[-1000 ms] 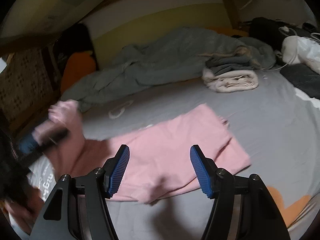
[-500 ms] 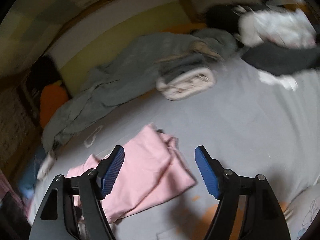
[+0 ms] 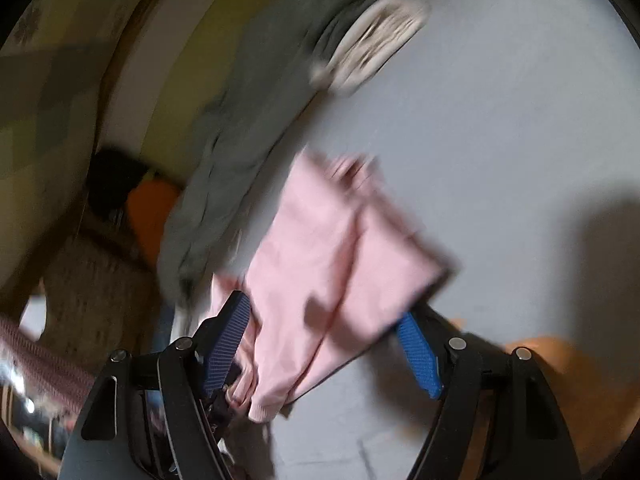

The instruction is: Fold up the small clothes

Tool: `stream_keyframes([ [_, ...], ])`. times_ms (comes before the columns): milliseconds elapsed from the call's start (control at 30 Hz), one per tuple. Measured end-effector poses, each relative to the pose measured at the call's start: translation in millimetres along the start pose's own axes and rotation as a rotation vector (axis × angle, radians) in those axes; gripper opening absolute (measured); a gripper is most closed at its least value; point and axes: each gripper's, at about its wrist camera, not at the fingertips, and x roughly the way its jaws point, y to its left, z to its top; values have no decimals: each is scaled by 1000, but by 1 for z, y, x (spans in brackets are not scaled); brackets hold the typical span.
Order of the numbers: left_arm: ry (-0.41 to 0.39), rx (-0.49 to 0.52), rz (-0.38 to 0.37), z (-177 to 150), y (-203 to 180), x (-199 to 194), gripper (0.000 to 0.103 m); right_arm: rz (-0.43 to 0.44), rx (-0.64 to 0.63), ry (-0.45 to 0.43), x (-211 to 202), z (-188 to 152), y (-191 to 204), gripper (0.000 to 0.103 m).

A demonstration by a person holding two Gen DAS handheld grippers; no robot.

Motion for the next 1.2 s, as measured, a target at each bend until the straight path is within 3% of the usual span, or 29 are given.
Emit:
stream_keyframes([
  [67, -5, -34, -80, 0, 4, -5, 59, -40, -72, -39, 5, -2, 12, 75],
  [133, -20, -71, -146, 1, 11, -13, 61, -59, -61, -98, 8, -2, 12, 67],
  [200, -51, -70, -198, -1, 10, -25, 63, -102, -59, -139, 10, -2, 13, 33],
  [267, -83, -70, -182, -1, 10, -38, 67, -118, -48, -134, 17, 4, 10, 14],
  [300, -92, -83, -168, -1, 12, -43, 67, -119, -55, -121, 18, 6, 12, 11],
  [400, -130, -207, -171, 3, 42, -64, 68, -159, -194, -157, 9, 1, 34, 9],
  [500, -200, -323, -139, 7, 83, -95, 69, -175, -436, -208, 3, -13, 87, 9],
  [633, -292, -300, -19, 12, 113, -131, 72, -119, -690, -215, 13, -50, 155, 8],
  [700, -288, -288, 57, 12, 123, -140, 72, -92, -796, -194, 26, -76, 184, 8],
  [733, -283, -297, 60, 12, 127, -142, 72, -88, -832, -169, 35, -90, 194, 8],
  [800, -296, -328, 54, 9, 135, -149, 72, -99, -860, -98, 61, -116, 203, 8],
  [900, -307, -328, 83, 2, 140, -150, 72, -97, -737, 65, 100, -138, 189, 9],
  [967, -288, -320, 83, -5, 143, -148, 72, -102, -706, 34, 95, -151, 180, 9],
  [1067, -283, -340, 59, -13, 150, -146, 72, -131, -790, -12, 80, -167, 182, 11],
  [1200, -262, -395, -17, -14, 155, -134, 72, -135, -810, -15, 64, -167, 180, 13],
])
